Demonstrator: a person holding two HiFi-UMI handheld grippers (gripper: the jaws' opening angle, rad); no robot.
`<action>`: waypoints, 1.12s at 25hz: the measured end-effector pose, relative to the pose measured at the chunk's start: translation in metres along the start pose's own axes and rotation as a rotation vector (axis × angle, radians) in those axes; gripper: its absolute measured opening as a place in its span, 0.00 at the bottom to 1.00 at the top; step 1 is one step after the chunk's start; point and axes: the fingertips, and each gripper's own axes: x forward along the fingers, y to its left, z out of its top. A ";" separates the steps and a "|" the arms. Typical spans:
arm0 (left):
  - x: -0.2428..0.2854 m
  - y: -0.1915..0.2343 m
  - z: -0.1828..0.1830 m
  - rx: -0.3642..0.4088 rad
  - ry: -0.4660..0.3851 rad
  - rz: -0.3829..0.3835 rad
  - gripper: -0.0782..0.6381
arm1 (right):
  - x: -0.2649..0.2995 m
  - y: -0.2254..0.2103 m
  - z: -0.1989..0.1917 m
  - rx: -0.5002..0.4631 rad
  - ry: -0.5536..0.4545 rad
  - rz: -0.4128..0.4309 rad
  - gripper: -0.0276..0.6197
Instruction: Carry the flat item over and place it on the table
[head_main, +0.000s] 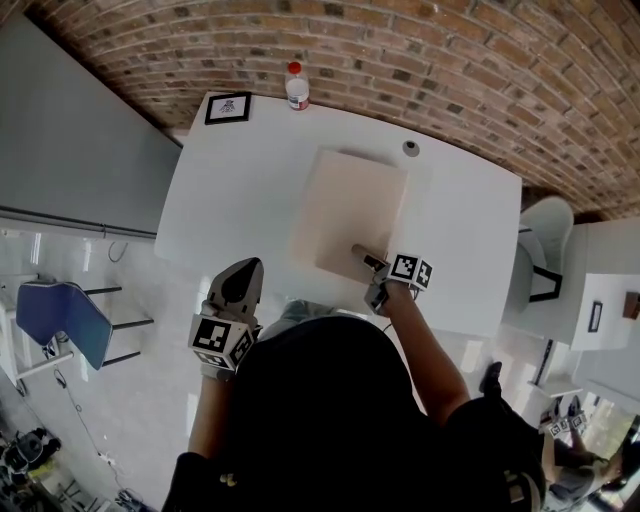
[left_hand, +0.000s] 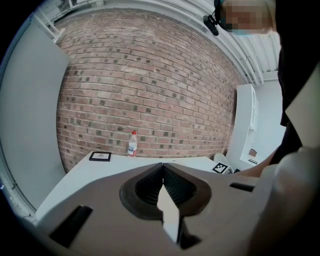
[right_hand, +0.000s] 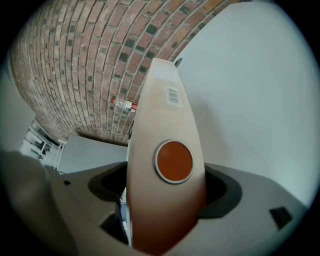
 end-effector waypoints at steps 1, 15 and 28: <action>-0.001 0.001 -0.001 0.001 0.003 0.004 0.12 | 0.001 -0.002 0.001 -0.003 -0.001 -0.012 0.69; -0.010 0.007 -0.011 -0.027 0.015 0.048 0.12 | 0.007 -0.026 -0.002 -0.009 0.007 -0.144 0.74; 0.005 0.001 -0.007 -0.037 -0.003 -0.013 0.12 | -0.035 -0.004 0.012 -0.160 -0.113 -0.208 0.74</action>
